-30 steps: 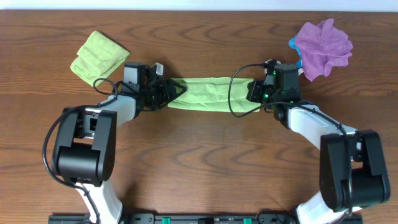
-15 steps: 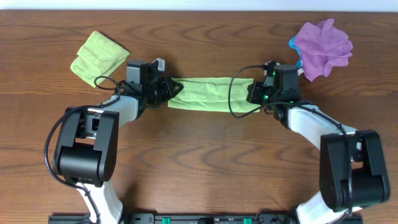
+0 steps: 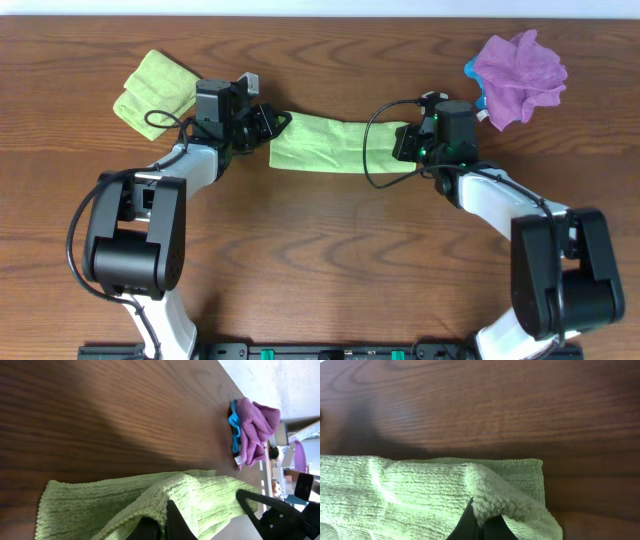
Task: Fold the cloth
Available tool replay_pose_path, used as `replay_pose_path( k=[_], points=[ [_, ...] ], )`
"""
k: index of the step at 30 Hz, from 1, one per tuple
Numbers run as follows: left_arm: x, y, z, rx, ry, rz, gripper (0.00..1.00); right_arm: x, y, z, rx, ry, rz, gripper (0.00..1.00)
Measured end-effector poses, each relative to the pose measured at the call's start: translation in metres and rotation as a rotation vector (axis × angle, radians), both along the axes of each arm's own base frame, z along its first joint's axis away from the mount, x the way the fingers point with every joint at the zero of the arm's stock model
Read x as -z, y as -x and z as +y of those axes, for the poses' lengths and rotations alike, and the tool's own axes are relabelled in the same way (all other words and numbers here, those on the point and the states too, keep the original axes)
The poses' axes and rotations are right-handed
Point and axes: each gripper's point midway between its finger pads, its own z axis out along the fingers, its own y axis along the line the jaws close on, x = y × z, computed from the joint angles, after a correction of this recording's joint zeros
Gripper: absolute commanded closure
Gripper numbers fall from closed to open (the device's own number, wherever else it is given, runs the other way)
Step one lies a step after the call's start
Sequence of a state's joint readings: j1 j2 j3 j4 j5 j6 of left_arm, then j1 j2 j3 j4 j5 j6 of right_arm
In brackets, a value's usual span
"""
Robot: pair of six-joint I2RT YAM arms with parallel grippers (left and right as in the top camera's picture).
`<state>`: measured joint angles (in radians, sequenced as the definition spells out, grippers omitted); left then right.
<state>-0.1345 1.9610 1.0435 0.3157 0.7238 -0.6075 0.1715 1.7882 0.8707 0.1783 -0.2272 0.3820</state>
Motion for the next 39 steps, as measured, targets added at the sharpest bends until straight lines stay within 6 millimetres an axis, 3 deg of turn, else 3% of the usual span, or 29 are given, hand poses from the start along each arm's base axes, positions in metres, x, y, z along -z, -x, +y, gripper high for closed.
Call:
replay_pose_path(
  k=[11,13,15,18,19,24,28,34,37,39],
  points=[
    [0.017,0.000,0.013,-0.056,-0.084,0.038,0.94,0.038,-0.003,0.001,0.002,0.017,0.066,0.99],
    [0.019,0.000,0.015,-0.058,-0.096,0.039,0.94,0.039,-0.005,0.002,0.001,0.017,0.066,0.93],
    [0.025,0.001,0.015,-0.056,-0.107,0.044,0.83,0.038,-0.005,0.003,-0.003,0.020,0.064,0.81],
    [0.040,0.003,0.017,-0.052,-0.128,0.065,0.53,0.040,-0.004,0.003,-0.004,0.027,0.068,0.63],
    [0.047,0.004,0.019,-0.057,-0.137,0.081,0.44,0.040,-0.003,0.004,-0.012,0.027,0.068,0.52],
    [0.042,0.001,0.019,-0.034,-0.136,0.047,0.17,0.039,0.001,0.009,-0.038,0.004,0.087,0.41],
    [0.036,-0.003,0.029,-0.045,-0.141,0.027,0.13,0.027,0.006,0.011,-0.046,-0.007,0.093,0.31],
    [0.017,-0.010,0.047,-0.077,-0.131,-0.008,0.03,-0.015,0.015,0.010,-0.048,-0.014,0.062,0.22],
    [0.005,-0.007,0.045,-0.067,-0.119,-0.018,0.04,-0.029,0.021,0.008,-0.046,-0.013,0.059,0.19],
    [0.001,-0.002,0.045,-0.059,-0.121,-0.003,0.14,-0.034,0.027,0.007,-0.045,-0.011,0.071,0.16]
  ],
)
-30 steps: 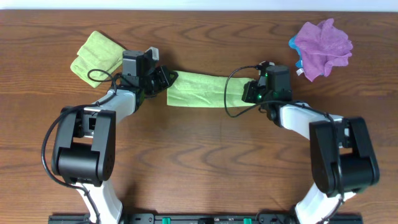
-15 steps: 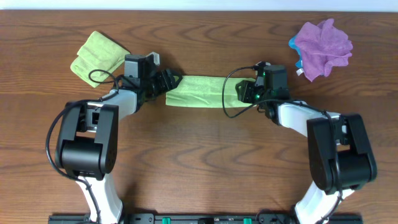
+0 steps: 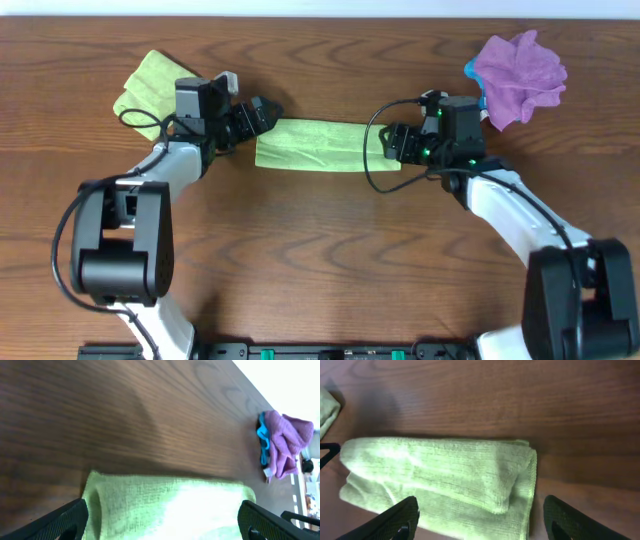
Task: Fold the cloth
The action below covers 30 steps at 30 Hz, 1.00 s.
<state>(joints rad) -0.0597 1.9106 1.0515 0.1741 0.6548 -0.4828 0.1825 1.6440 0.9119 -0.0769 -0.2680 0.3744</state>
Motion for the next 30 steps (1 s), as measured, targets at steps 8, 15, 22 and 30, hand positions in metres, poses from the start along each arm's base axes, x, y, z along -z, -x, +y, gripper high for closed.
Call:
replay_pose_path(
  k=[8,15,22,30],
  points=[
    [-0.017,0.013,-0.013,0.046,0.013,0.004,0.92,-0.013,0.021,-0.010,0.110,-0.108,0.115,0.05],
    [-0.002,0.031,-0.046,0.108,-0.062,0.043,0.94,0.004,0.033,-0.015,0.188,-0.234,0.206,0.03],
    [0.029,0.027,-0.040,0.070,-0.146,0.074,0.94,0.021,0.043,-0.008,0.222,-0.337,0.211,0.04],
    [0.054,0.021,-0.034,0.031,-0.208,0.086,0.94,0.038,0.050,-0.001,0.263,-0.404,0.240,0.05]
  ],
)
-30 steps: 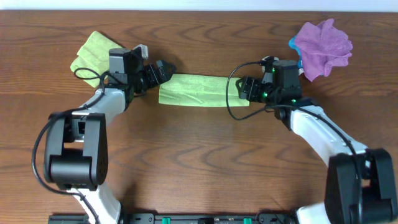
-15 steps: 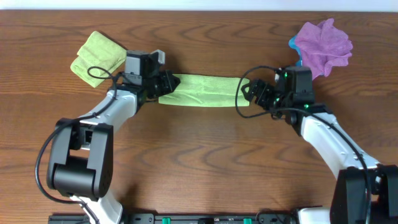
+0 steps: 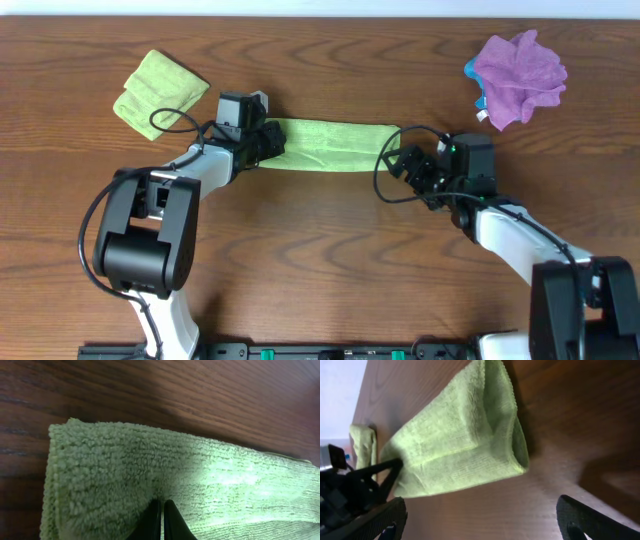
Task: Fold the cloth
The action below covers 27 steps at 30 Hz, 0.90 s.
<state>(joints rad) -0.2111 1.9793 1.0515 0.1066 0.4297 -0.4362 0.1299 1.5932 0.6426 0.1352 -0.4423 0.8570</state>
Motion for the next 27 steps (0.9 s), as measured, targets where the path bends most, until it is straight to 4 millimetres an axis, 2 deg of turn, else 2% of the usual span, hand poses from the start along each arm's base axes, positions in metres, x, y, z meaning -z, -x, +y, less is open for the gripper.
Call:
replay_pose_path(
  k=[5,8,14,22,23,24,25,26,27],
  points=[
    [0.002,0.002,0.000,-0.003,-0.016,0.008,0.94,0.017,-0.008,0.018,-0.011,-0.036,-0.004,0.07],
    [0.006,0.008,-0.003,0.004,-0.023,0.035,0.94,0.018,-0.016,0.026,-0.014,-0.063,-0.031,0.08],
    [0.008,0.013,-0.006,0.014,-0.031,0.053,0.94,0.022,-0.028,0.032,0.025,-0.028,-0.080,0.17],
    [0.009,0.015,-0.007,0.016,-0.037,0.069,0.94,0.025,-0.057,0.047,0.065,0.014,-0.231,0.20],
    [0.009,0.016,-0.008,0.017,-0.039,0.076,0.94,0.026,-0.061,0.048,0.070,0.015,-0.244,0.23],
    [0.009,0.017,-0.008,0.018,-0.040,0.082,0.94,0.027,-0.065,0.048,0.078,0.017,-0.257,0.29],
    [0.009,0.018,-0.008,0.018,-0.041,0.086,0.94,0.029,-0.068,0.048,0.084,0.020,-0.265,0.40],
    [0.010,0.018,-0.007,0.019,-0.042,0.092,0.94,0.030,-0.070,0.047,0.092,0.024,-0.274,0.59],
    [0.010,0.019,-0.007,0.019,-0.043,0.095,0.94,0.034,-0.071,0.044,0.106,0.036,-0.268,0.65]
  ],
)
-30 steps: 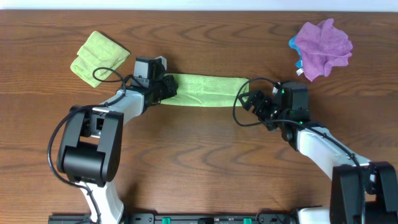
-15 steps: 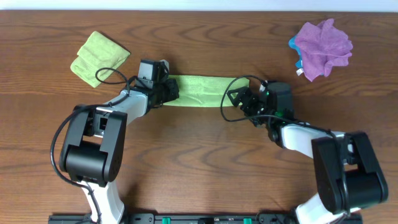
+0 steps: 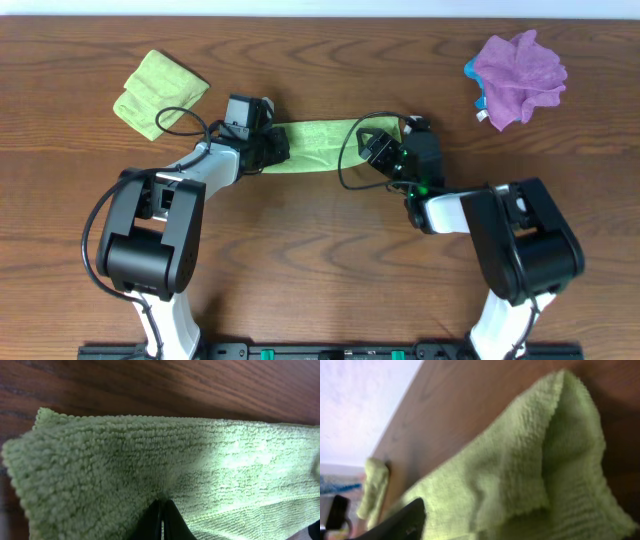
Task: Fold the cloth
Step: 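Fold the strip's right end toward the left gripper with the right gripper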
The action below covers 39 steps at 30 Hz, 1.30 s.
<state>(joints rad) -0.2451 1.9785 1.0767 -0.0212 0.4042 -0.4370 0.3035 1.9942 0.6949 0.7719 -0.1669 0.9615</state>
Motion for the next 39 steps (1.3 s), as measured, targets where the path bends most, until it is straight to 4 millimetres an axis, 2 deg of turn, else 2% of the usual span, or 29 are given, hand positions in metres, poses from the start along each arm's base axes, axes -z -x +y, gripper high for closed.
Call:
replay_pose_path(
  k=[4,8,16,22,29,35,39],
  points=[
    [0.000,0.000,0.000,0.001,0.000,0.002,0.94,0.007,-0.002,-0.007,0.033,0.029,-0.009,0.78],
    [0.000,0.001,-0.001,0.005,0.005,0.004,0.94,0.010,-0.002,-0.011,0.030,0.063,-0.047,0.99],
    [0.000,0.002,-0.003,0.009,0.012,0.007,0.94,0.006,0.001,-0.010,-0.059,0.151,-0.100,0.99],
    [-0.001,0.004,-0.006,0.016,0.027,0.015,0.94,-0.024,0.008,-0.008,-0.156,0.258,-0.136,0.99],
    [-0.001,0.004,-0.007,0.017,0.031,0.018,0.94,-0.057,-0.005,0.023,-0.310,0.382,-0.208,0.99],
    [-0.001,0.004,-0.007,0.017,0.031,0.018,0.94,-0.088,-0.011,0.069,-0.456,0.466,-0.294,0.99],
    [-0.003,0.003,-0.007,0.017,0.031,0.019,0.94,-0.101,-0.009,0.090,-0.513,0.493,-0.348,0.99]
  ],
)
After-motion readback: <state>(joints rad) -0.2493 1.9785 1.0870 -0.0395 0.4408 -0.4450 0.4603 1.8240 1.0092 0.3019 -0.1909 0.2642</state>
